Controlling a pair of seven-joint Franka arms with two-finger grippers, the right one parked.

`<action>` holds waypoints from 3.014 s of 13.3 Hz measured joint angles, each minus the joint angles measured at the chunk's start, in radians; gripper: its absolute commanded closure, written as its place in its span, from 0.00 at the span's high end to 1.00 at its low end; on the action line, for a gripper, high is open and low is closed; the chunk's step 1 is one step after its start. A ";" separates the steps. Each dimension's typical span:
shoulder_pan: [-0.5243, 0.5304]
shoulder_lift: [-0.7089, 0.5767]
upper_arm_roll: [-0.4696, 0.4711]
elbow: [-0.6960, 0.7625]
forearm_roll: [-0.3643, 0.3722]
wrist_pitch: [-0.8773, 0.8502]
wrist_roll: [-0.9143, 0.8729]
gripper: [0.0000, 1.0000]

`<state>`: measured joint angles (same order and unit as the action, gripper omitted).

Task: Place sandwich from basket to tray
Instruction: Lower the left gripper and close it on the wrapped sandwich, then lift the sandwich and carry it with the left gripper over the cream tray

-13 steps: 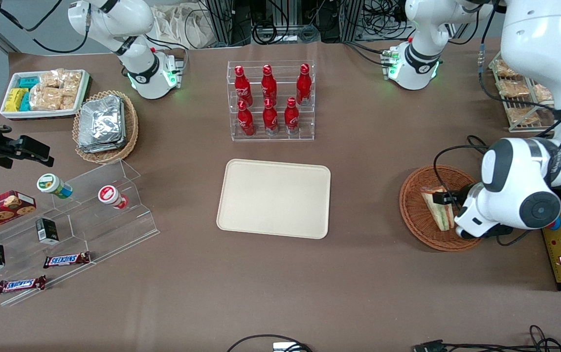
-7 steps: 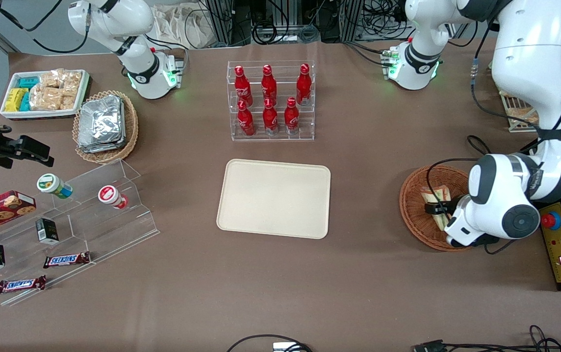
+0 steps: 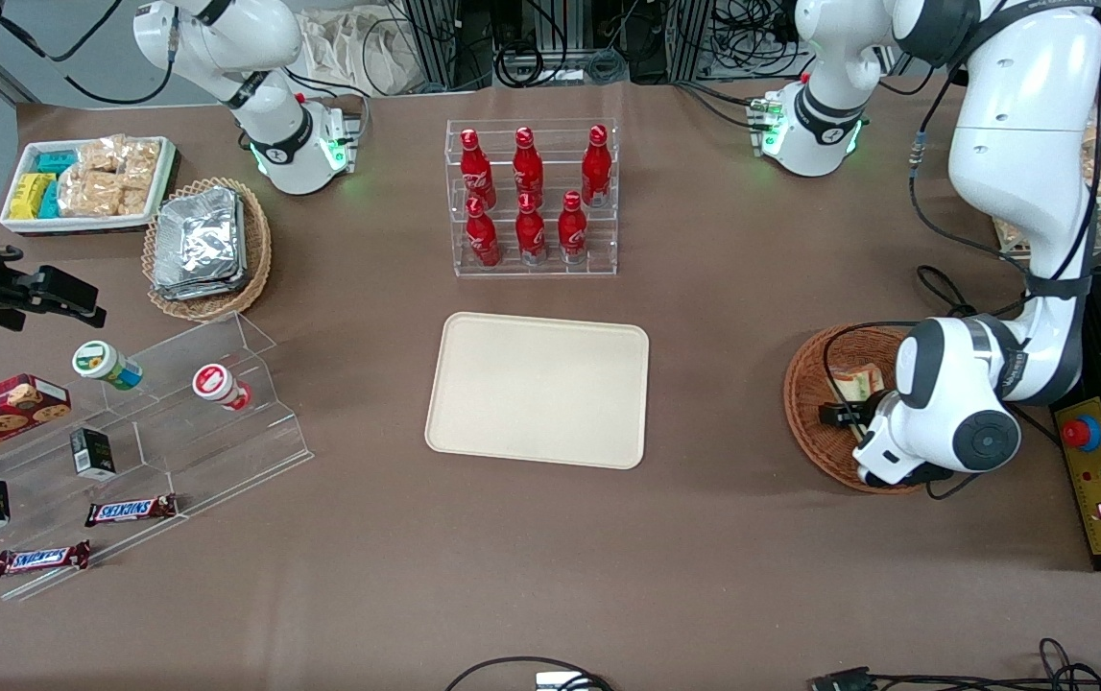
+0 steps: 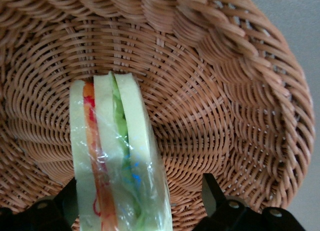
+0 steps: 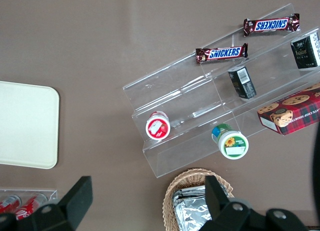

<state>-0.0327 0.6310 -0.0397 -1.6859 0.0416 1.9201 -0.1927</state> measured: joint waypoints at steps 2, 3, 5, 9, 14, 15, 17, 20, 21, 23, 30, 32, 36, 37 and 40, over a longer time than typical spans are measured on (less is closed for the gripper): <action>0.000 0.003 0.000 0.000 0.000 0.001 -0.001 0.67; 0.000 0.003 0.000 0.000 0.000 0.001 -0.001 0.53; 0.000 0.003 0.004 0.000 0.000 0.001 -0.001 0.23; 0.000 -0.002 0.016 0.000 -0.002 -0.002 -0.001 0.14; -0.003 -0.128 0.013 0.019 -0.002 -0.123 0.001 0.10; -0.006 -0.165 0.007 0.019 -0.002 -0.146 0.002 0.10; -0.011 -0.222 -0.024 0.018 -0.002 -0.170 0.002 0.10; -0.015 -0.271 -0.107 0.020 -0.002 -0.172 0.002 0.11; -0.016 -0.277 -0.144 0.022 -0.002 -0.171 0.001 0.11; -0.019 -0.278 -0.219 0.028 -0.002 -0.166 -0.007 0.11; -0.131 -0.196 -0.294 0.029 -0.002 -0.046 -0.073 0.11; -0.153 -0.146 -0.295 0.029 -0.002 0.005 -0.073 0.11; -0.203 -0.052 -0.296 0.031 -0.002 0.110 -0.103 0.11; -0.224 -0.034 -0.297 0.035 -0.002 0.129 -0.133 0.11; -0.301 0.014 -0.297 0.064 -0.002 0.164 -0.217 0.11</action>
<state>-0.3342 0.6453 -0.3371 -1.6217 0.0397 2.0844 -0.4097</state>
